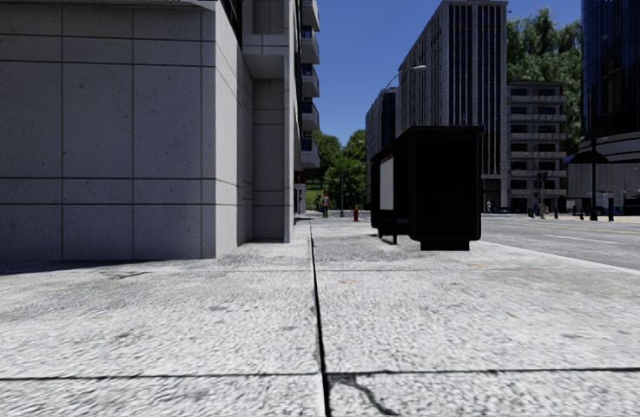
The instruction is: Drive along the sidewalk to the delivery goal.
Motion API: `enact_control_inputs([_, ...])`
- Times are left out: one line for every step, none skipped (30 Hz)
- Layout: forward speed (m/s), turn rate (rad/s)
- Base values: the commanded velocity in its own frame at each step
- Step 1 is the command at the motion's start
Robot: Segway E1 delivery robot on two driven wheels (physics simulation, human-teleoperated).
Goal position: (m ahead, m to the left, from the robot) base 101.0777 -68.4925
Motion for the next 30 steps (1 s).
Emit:
enact_control_inputs([2.0, 0.0])
enact_control_inputs([2.0, 0.0])
enact_control_inputs([2.0, 0.0])
enact_control_inputs([2.0, 0.0])
enact_control_inputs([2.0, 0.0])
enact_control_inputs([2.0, 0.0])
enact_control_inputs([2.0, 0.0])
enact_control_inputs([2.0, 0.0])
enact_control_inputs([2.0, 0.0])
enact_control_inputs([2.0, 0.0])
enact_control_inputs([2.0, 0.0])
enact_control_inputs([2.0, 0.0])
enact_control_inputs([2.0, 0.0])
enact_control_inputs([2.0, 0.0])
enact_control_inputs([2.0, 0.0])
enact_control_inputs([2.0, 0.0])
enact_control_inputs([2.0, 0.0])
enact_control_inputs([2.0, 0.0])
enact_control_inputs([2.0, 0.0])
enact_control_inputs([2.0, 0.0])
enact_control_inputs([2.0, 0.0])
enact_control_inputs([2.0, 0.0])
enact_control_inputs([2.0, 0.0])
enact_control_inputs([2.0, 0.0])
enact_control_inputs([2.0, 0.0])
enact_control_inputs([2.0, 0.0])
enact_control_inputs([2.0, 0.0])
enact_control_inputs([2.0, 0.0])
enact_control_inputs([2.0, 0.0])
enact_control_inputs([2.0, 0.0])
